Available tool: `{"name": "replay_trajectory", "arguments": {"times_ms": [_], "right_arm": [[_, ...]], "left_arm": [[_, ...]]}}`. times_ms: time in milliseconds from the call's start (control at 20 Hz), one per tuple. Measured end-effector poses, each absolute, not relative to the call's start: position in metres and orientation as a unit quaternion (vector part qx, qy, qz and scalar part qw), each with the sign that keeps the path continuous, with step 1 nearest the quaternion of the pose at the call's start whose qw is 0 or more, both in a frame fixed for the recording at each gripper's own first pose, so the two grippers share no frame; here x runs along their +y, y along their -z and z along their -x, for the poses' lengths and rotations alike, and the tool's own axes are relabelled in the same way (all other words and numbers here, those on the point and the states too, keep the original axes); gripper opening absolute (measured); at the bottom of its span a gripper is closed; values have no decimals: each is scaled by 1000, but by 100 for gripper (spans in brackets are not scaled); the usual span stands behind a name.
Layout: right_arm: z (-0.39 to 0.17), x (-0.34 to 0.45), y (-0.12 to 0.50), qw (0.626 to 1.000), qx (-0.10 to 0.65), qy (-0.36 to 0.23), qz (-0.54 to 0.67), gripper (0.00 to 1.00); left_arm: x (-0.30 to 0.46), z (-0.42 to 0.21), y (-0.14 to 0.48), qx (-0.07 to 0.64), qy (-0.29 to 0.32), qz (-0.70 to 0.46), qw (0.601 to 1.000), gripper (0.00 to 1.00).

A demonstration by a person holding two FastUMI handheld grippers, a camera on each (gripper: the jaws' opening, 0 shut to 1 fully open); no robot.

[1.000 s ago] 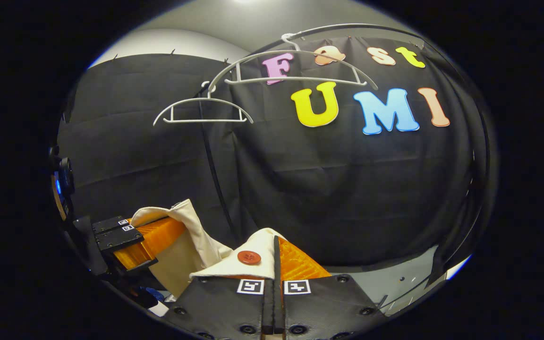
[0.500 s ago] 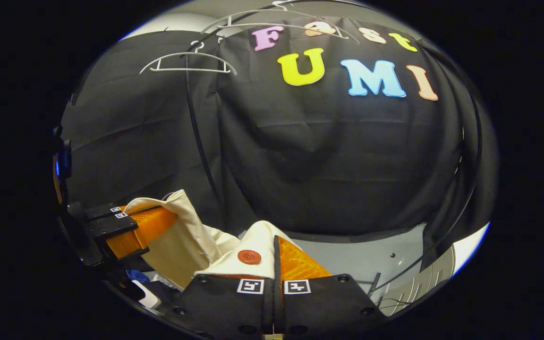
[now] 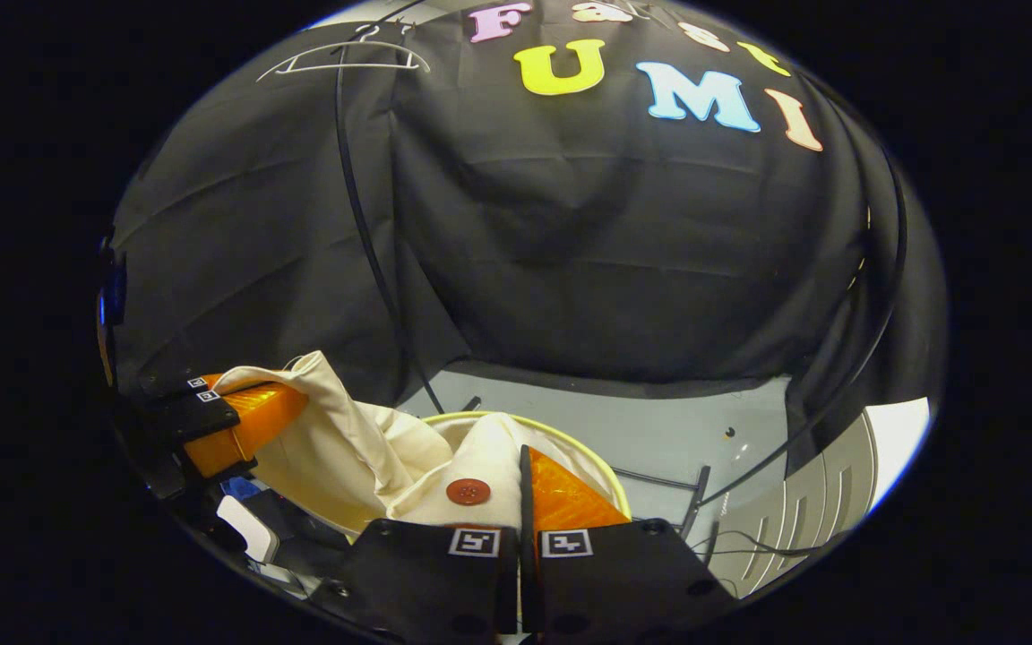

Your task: Grasp the clothes on the hanger with both hands and then place them into the laundry hamper below.

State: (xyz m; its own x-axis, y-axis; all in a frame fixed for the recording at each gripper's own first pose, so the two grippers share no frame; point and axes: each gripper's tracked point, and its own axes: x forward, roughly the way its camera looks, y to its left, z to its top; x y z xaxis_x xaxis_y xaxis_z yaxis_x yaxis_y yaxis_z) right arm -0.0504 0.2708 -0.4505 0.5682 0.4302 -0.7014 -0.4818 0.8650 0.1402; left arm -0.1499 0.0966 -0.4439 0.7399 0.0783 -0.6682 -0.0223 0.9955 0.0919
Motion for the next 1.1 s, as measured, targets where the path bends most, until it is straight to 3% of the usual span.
{"name": "replay_trajectory", "arguments": {"times_ms": [150,200,250,300,350,450,500,650,1000,1100], "right_arm": [[59,264,455,877,406,-253,43,3],[64,261,457,873,415,-253,43,11],[70,261,455,869,421,-257,37,11],[74,259,450,868,423,-257,35,19],[77,257,445,868,423,-259,35,20],[76,255,429,872,413,-262,35,34],[77,254,423,872,410,-267,32,50],[65,241,393,881,391,-262,45,100],[52,209,279,926,295,-236,28,99],[45,197,245,937,266,-228,19,94]], "left_arm": [[94,169,458,398,-8,-28,917,2],[97,176,462,405,-8,-26,914,4],[101,179,460,406,-10,-28,914,9],[104,183,458,404,-11,-28,914,22],[106,191,455,412,-10,-29,911,40],[110,196,443,406,-14,-38,913,76],[112,199,432,401,-13,-43,915,94],[111,195,394,384,-6,-45,922,94],[115,164,269,282,-1,-51,958,94],[111,157,232,252,-4,-50,967,94]]}}
